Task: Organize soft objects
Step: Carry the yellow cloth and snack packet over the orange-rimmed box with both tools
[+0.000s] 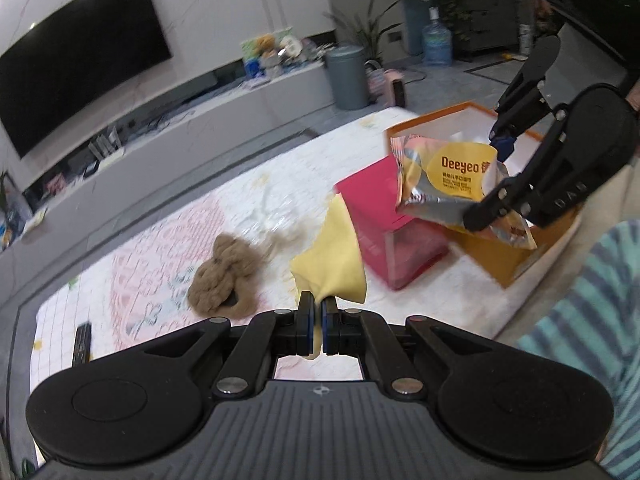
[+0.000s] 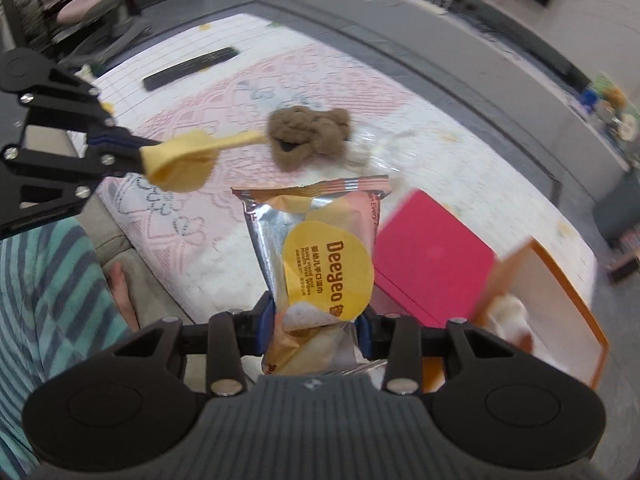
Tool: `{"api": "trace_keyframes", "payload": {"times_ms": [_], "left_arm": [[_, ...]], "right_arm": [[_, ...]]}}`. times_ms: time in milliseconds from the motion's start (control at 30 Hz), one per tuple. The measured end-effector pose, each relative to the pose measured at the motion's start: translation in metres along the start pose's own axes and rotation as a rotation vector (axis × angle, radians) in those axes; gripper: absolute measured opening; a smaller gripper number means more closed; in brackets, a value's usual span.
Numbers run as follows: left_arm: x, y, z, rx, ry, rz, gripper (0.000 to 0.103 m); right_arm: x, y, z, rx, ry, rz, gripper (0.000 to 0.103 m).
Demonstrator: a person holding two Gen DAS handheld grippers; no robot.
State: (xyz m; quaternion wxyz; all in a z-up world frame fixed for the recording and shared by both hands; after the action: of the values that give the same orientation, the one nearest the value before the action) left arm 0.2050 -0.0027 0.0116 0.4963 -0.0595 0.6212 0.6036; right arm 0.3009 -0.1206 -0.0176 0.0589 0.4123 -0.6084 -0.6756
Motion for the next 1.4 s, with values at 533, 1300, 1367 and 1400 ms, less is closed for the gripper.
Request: {"api": "trace_keyframes", "payload": {"times_ms": [533,1300,1367,1400], "left_arm": [[-0.092,-0.024,-0.101,0.197,-0.082,-0.157,0.003],[-0.127,-0.210,-0.183,0.316,-0.136,0.183,0.003],[-0.121,-0.216,-0.183,0.308,-0.145,0.214,0.003],[-0.118,-0.220,-0.183,0.308,-0.147,0.226,0.003]], "right_arm": [[0.089,0.073,-0.095,0.180,-0.246,-0.042,0.040],[0.136,-0.057,-0.202,0.150,-0.422,0.118,0.040],[0.141,-0.067,-0.198,0.148,-0.400,0.133,0.040],[0.143,-0.072,-0.195,0.151,-0.385,0.139,0.040]]}}
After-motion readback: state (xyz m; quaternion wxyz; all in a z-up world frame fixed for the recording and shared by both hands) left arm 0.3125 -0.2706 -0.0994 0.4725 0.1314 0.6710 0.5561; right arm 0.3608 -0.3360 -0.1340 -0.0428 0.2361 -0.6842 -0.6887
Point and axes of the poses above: each gripper's, at about its wrist camera, not at the fingertips, and y roughly against the way its jaws point, z to its left, x to its underside, the point moved 5 cm from there along -y, roughly the way its jaws point
